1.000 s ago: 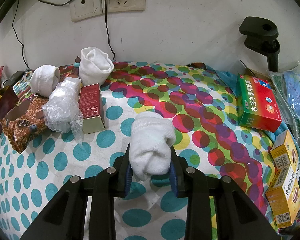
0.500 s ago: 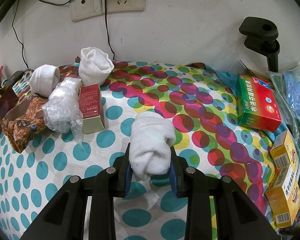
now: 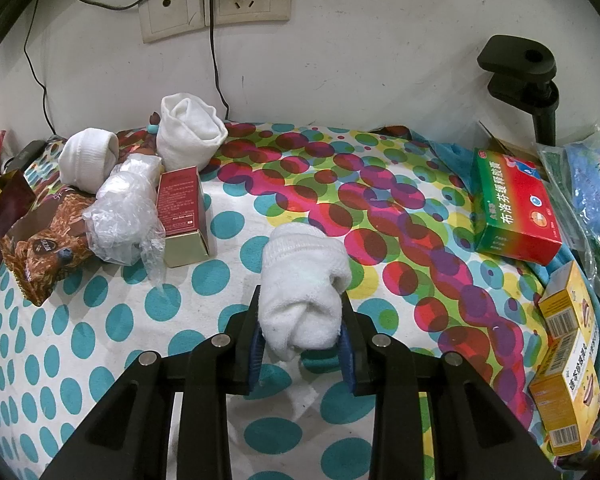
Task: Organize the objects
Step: 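Carry the white sock to the gold tray and open the right tool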
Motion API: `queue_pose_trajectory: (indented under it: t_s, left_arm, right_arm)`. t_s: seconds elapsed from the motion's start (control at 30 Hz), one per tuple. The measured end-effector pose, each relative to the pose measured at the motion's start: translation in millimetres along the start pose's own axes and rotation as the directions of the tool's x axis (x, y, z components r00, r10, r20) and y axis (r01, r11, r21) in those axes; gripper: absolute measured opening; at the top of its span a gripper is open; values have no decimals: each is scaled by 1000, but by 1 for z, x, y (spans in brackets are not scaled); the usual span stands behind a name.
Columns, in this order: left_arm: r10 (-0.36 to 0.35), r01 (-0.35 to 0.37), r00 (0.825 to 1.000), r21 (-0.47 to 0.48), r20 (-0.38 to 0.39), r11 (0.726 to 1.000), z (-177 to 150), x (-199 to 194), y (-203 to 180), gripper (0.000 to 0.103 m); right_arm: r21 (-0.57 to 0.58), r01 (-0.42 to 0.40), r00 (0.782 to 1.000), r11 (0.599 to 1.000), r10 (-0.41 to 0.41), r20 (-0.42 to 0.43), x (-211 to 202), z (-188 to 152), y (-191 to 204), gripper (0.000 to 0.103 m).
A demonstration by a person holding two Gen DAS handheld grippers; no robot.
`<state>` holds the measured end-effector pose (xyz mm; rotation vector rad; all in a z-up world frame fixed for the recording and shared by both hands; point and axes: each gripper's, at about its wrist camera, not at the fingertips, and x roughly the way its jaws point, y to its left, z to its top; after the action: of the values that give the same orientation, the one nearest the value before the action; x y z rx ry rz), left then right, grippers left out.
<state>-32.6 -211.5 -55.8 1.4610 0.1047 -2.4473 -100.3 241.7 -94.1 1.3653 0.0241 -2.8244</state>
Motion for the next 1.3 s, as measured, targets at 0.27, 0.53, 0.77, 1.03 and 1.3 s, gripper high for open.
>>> queue_pose_trajectory:
  t_s: [0.27, 0.53, 0.77, 1.03, 1.3]
  left_arm:
    - [-13, 11, 991, 12, 133, 1000, -25, -57, 1, 41]
    - [-73, 81, 981, -42, 180, 996, -65, -85, 18, 41]
    - [-37, 44, 975, -26, 219, 999, -90, -102, 36, 41]
    - [-80, 102, 971, -90, 225, 991, -99, -103, 62, 41]
    - [-89, 120, 972, -135, 217, 984, -112, -102, 85, 41]
  right_arm:
    - [2, 0, 1000, 1000, 0, 0, 0, 0, 1, 29]
    - [6, 7, 997, 1000, -7, 72, -13, -1, -2, 27]
    - [-8, -39, 982, 999, 40, 182, -60, 10, 18, 27]
    - [-221, -283, 928, 933, 325, 182, -128, 18, 125, 27]
    - [-438, -475, 852, 764, 523, -12, -147, -25, 267, 27]
